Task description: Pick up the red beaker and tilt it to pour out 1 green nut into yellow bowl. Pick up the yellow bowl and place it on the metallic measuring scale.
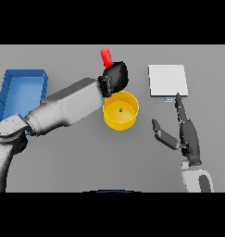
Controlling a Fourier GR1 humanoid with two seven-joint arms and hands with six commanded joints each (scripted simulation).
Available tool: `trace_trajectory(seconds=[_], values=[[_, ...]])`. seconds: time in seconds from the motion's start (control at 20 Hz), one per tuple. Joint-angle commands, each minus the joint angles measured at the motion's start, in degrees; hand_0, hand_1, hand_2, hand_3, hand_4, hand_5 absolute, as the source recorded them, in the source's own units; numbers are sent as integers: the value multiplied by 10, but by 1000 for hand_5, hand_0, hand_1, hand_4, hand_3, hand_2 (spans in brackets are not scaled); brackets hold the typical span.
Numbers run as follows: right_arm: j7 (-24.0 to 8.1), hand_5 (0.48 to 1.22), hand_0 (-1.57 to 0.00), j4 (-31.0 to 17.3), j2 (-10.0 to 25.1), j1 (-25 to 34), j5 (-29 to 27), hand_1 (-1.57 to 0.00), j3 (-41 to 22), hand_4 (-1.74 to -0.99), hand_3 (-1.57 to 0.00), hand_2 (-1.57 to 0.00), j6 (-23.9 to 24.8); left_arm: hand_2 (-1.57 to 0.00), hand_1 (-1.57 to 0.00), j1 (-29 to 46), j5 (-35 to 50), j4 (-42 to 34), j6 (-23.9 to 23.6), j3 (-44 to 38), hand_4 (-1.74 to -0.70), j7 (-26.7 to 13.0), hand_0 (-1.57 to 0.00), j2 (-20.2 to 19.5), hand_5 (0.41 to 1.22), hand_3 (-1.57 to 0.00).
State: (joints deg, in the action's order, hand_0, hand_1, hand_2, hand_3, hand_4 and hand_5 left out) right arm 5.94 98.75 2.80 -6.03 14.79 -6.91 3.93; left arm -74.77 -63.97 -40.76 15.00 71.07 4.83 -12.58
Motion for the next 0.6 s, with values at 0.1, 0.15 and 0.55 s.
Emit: trace_trajectory(seconds=[0.1,0.15,0.55], values=[[-5,632,1,-6,2,0,16,1,-4,-1159,1,1,6,-1571,-1571,-13,-15,-3,4,31,-1731,-5,-1571,4,1221,-1571],[-9,634,1,-7,-1,5,15,1,-4,-1161,1,1,7,-1571,-1571,-22,-18,1,5,40,-1730,-2,-1571,7,1221,-1571],[5,638,1,-7,-6,-3,2,1,-3,-1157,1,1,3,-1571,-1571,-102,-12,21,-1,76,-1721,37,-1571,3,1221,-1571]])
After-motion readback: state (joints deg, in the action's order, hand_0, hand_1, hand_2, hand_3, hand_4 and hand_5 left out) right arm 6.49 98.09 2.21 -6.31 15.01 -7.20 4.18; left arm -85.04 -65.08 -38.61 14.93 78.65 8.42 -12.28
